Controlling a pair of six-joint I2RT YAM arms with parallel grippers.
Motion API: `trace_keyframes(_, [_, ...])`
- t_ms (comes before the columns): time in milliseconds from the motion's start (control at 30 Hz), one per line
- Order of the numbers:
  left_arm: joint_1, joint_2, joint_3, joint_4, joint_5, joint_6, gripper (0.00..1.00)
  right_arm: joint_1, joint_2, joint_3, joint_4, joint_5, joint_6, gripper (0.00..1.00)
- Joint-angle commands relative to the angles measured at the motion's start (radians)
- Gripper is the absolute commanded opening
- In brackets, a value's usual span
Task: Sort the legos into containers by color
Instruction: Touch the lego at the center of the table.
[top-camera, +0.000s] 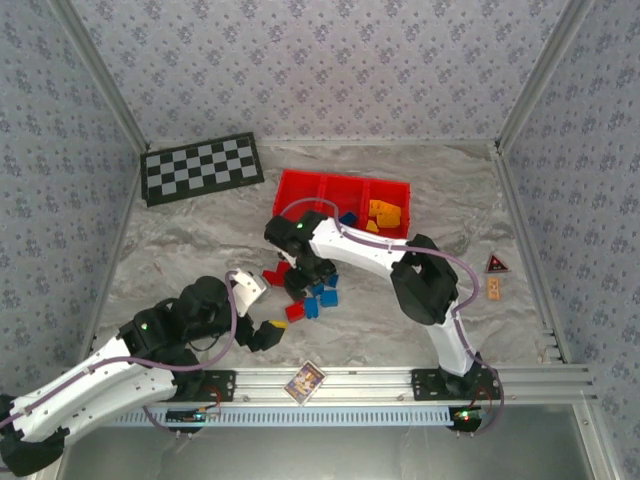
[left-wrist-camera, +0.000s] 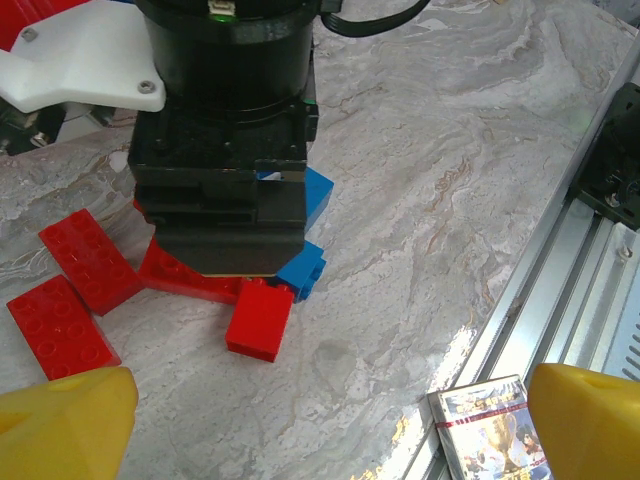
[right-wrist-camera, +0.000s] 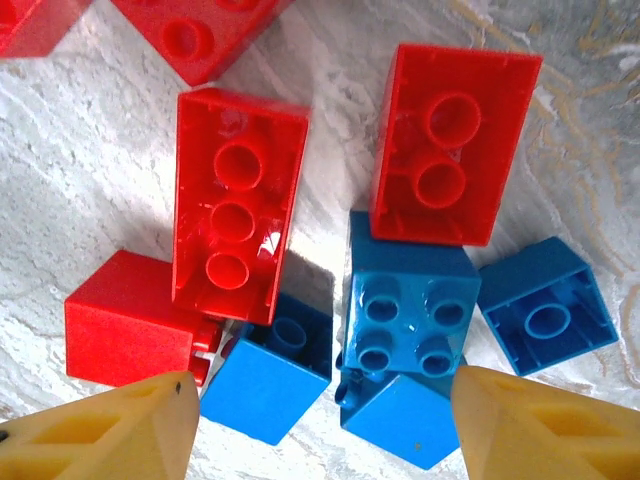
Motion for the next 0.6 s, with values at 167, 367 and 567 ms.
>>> trace_keyframes(167, [-0.006, -0.007, 0.001, -0.002, 0.014, 0.012, 1.00, -0.004, 0.064, 0.052, -0.054, 0.046, -0.005, 0.65])
trace_keyframes(367, [-0.006, -0.005, 0.002, -0.002, 0.014, 0.012, 1.00, -0.018, 0.075, 0.047, -0.060, 0.078, 0.001, 0.64])
trace_keyframes(567, [-0.006, -0.002, 0.003, -0.005, 0.014, 0.011, 1.00, -0.021, 0.079, 0.047, -0.055, 0.086, 0.002, 0.63])
